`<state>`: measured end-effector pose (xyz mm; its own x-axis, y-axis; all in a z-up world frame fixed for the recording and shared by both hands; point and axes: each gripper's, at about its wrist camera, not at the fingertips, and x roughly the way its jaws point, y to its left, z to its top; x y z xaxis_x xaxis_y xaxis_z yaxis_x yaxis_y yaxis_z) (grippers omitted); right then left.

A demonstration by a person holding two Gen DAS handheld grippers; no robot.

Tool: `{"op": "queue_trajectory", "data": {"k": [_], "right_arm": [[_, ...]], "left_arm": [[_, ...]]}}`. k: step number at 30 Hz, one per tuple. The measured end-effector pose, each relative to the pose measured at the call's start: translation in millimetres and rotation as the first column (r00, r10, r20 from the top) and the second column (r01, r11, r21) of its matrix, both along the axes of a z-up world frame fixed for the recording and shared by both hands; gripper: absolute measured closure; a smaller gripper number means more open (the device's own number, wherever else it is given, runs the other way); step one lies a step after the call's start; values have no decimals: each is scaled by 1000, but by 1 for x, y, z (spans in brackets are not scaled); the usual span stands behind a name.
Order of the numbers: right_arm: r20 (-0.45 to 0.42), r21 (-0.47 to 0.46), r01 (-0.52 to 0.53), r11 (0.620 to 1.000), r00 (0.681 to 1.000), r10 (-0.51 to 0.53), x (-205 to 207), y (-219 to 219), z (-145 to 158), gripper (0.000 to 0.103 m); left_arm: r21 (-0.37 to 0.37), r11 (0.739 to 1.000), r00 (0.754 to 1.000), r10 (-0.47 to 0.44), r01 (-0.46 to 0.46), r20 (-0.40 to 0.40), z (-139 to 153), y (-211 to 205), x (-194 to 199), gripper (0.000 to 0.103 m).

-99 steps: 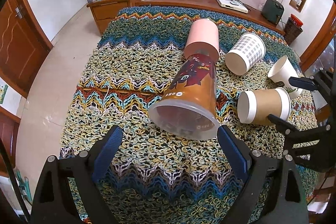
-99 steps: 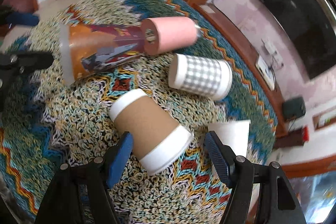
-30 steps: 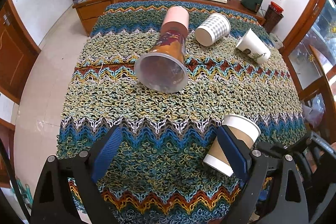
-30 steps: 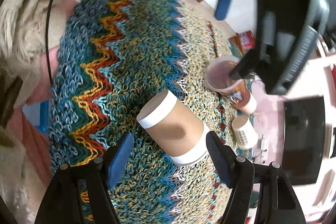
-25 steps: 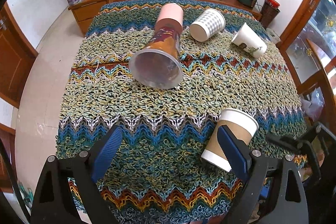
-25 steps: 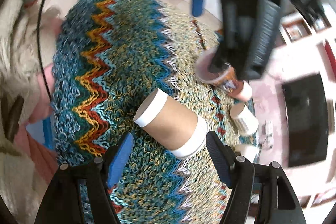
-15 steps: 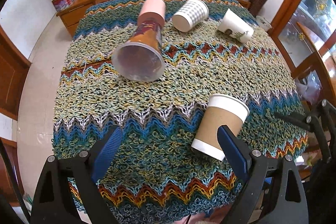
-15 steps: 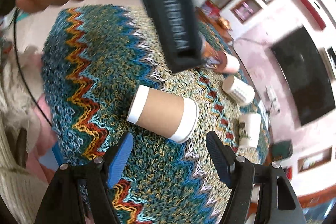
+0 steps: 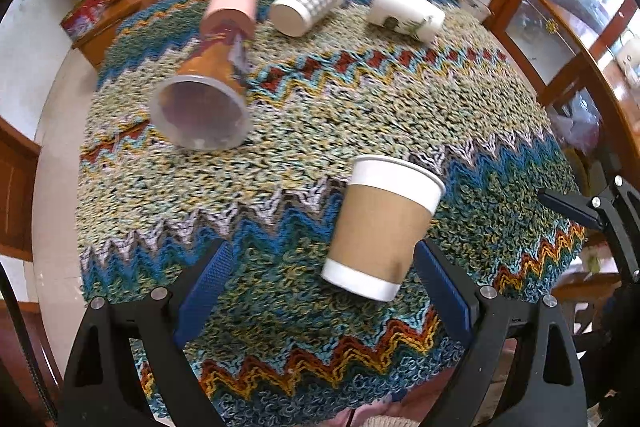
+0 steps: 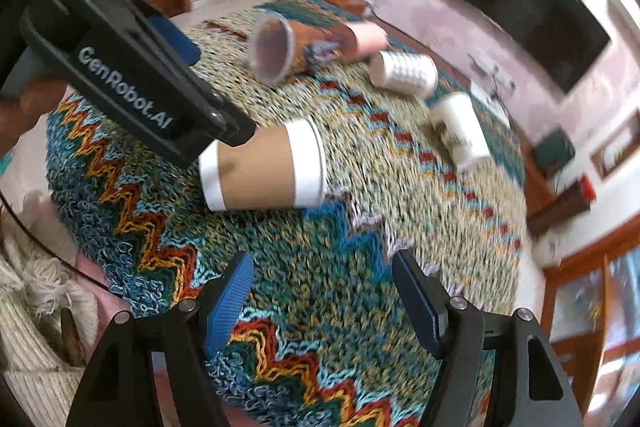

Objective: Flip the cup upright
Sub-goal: 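Rotate the held kraft cup with the left tool until its rim faces up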

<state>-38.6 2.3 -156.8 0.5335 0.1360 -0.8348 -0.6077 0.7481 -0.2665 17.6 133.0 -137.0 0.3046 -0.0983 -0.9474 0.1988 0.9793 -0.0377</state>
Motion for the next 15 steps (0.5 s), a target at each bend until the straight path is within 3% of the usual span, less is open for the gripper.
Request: {"op": "queue_trajectory", "data": {"k": [9,15], "right_arm": [[-118,152,237,960,968,-221,10,-27,-4,30],[-171,184,327,927,939,-298,19,-38,-9,30]], "left_arm": [[19,998,997,-60,61,-58,-16,-24,19,10],[53,991,988,-116,122,-99,-29,-40,26,10]]}}
